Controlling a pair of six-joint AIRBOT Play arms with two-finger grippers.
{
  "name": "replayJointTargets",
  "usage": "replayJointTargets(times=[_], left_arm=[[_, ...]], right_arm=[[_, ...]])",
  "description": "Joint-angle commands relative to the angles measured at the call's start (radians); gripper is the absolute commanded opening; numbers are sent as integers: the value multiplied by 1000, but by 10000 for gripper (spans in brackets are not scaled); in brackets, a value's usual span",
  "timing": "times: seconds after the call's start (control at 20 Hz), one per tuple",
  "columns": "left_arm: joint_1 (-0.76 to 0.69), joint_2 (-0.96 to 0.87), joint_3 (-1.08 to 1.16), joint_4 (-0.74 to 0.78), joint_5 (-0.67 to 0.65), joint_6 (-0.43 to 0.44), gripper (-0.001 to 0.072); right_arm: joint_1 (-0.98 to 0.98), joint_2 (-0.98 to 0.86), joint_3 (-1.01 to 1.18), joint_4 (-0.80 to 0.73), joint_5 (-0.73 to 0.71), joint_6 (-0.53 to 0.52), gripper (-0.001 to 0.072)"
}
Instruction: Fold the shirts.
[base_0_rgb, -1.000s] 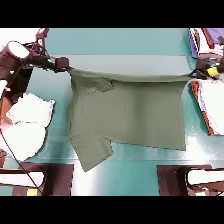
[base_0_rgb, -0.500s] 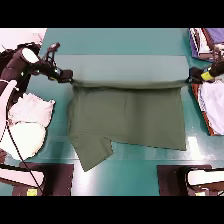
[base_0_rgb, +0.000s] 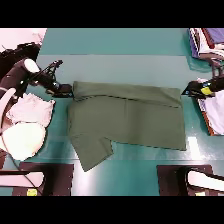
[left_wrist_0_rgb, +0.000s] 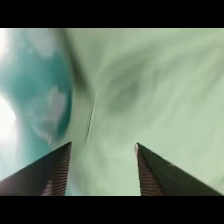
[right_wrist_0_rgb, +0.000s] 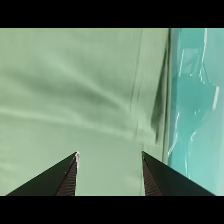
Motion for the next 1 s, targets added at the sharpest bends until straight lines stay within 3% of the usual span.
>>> replayJointTargets(times=[0.0,0.3,0.7,0.75,0.8,0.85,0.95], left_arm=[[-4,208,-229,52,-67,-54,465],[-4,547,-762,-142,-48,-89,465],[-4,558,-902,-332,139,-26,463],[-4,558,-902,-354,155,-11,341],[-4,558,-902,-390,170,29,131],[-4,559,-899,-425,172,60,28],[-4,559,-874,-435,150,71,27]], right_arm=[[-33,124,-15,6,40,1,443],[-12,208,-15,8,16,2,443],[23,208,-15,9,35,16,443],[23,208,-15,8,51,17,443],[23,208,-15,5,74,17,443],[20,208,-16,-8,105,16,443],[-6,208,-16,-48,200,16,443]])
